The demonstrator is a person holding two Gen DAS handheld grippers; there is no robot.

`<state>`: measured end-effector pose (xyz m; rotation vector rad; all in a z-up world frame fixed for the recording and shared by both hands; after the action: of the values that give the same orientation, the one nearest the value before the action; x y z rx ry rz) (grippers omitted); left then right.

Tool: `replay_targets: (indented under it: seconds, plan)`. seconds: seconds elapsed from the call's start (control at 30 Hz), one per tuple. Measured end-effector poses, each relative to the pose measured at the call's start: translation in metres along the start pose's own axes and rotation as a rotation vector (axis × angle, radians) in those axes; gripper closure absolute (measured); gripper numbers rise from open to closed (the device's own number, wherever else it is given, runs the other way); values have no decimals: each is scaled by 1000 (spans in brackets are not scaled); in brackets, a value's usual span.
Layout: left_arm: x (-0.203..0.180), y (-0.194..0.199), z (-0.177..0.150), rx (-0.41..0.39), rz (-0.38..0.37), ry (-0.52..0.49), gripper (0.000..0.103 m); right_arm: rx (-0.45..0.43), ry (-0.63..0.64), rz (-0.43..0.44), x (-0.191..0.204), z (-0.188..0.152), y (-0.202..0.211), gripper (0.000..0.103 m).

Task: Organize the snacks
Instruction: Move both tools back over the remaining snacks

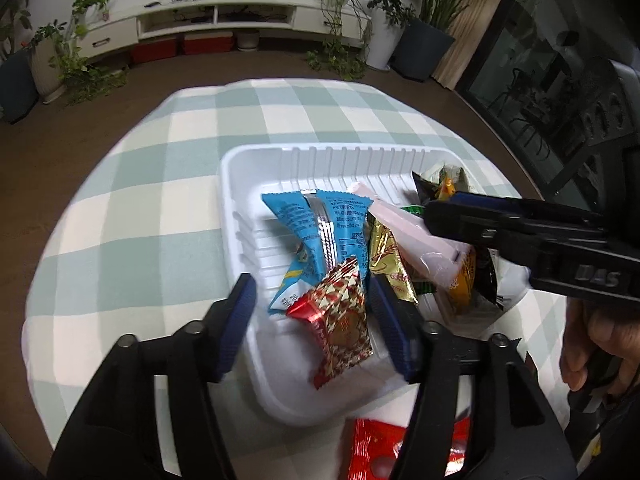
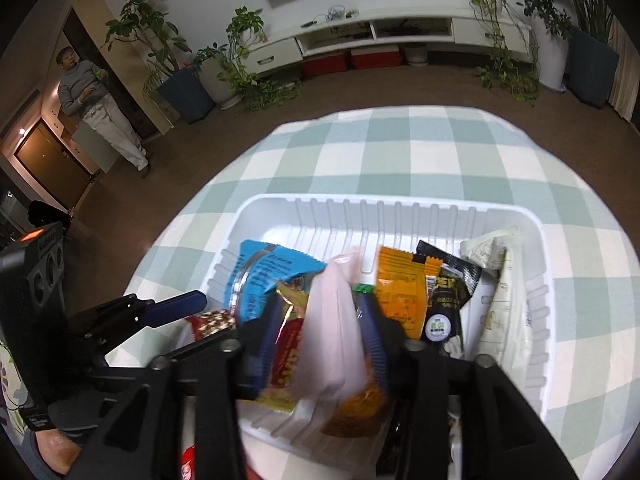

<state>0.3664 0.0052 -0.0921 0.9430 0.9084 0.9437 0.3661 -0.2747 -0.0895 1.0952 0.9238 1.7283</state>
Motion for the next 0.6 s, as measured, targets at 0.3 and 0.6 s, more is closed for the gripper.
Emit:
replay_targets:
  seconds: [0.3,0.6]
  plan:
    - [-30,50,-50,-80,-53,-134,12,-101,36,188,5,-53,71,10]
    - [-92,31,-140,18,32,-511,0,-113,3,148,-31,-161,93,6]
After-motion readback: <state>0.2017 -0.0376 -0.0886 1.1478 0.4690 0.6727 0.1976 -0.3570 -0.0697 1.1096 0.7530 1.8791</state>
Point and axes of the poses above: each gripper's, at about its wrist camera, not at the fingertips, and y roughly against the way its jaws point, x to its left, z to its top, the point moved 5 cm from there along -y, roughly the way its jaws point, and after that the axes turned 15 degrees about x, right-handed, at the moved point
